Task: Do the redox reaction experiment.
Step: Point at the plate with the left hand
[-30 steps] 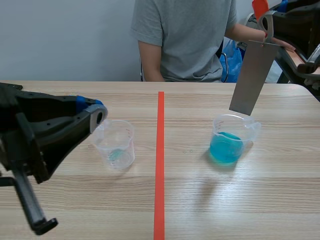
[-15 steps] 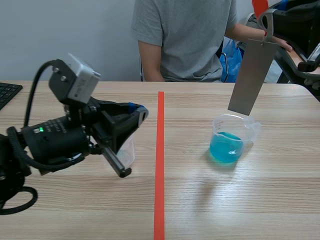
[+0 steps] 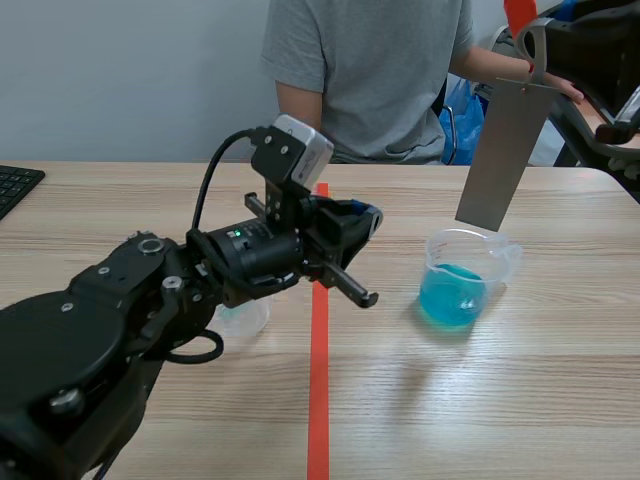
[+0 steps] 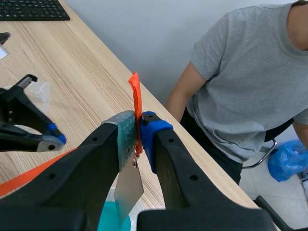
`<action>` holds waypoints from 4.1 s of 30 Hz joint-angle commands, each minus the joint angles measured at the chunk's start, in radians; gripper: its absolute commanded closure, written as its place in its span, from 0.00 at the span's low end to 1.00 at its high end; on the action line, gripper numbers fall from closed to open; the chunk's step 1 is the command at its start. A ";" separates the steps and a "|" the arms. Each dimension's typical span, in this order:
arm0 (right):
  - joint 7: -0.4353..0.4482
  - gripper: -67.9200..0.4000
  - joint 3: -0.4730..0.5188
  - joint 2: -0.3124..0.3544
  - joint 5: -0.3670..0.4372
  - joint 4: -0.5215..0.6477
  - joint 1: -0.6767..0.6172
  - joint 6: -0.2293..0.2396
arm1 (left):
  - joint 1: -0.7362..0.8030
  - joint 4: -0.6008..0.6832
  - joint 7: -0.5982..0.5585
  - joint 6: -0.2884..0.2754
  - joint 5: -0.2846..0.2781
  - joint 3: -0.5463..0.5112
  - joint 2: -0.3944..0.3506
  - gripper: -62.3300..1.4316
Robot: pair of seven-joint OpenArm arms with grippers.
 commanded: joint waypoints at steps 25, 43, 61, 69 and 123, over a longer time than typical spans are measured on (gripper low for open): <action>0.018 0.98 -0.002 0.011 0.018 0.014 0.037 0.006 | -0.176 -0.233 -0.147 0.048 0.126 0.031 0.117 0.93; 0.018 0.98 -0.002 0.011 0.022 0.014 0.037 0.006 | -0.176 -0.233 -0.154 -0.006 0.161 0.064 0.123 0.93; 0.018 0.98 -0.002 0.011 0.022 0.014 0.037 0.006 | -0.176 -0.233 -0.153 0.017 0.162 0.064 0.123 0.93; 0.017 0.98 -0.002 0.011 0.022 0.014 0.037 0.006 | -0.167 -0.208 -0.124 0.016 0.159 0.063 0.103 0.93; -0.015 0.98 -0.002 0.011 0.035 0.014 0.036 0.006 | 0.995 0.952 0.005 -0.026 -0.029 -0.415 -0.331 0.93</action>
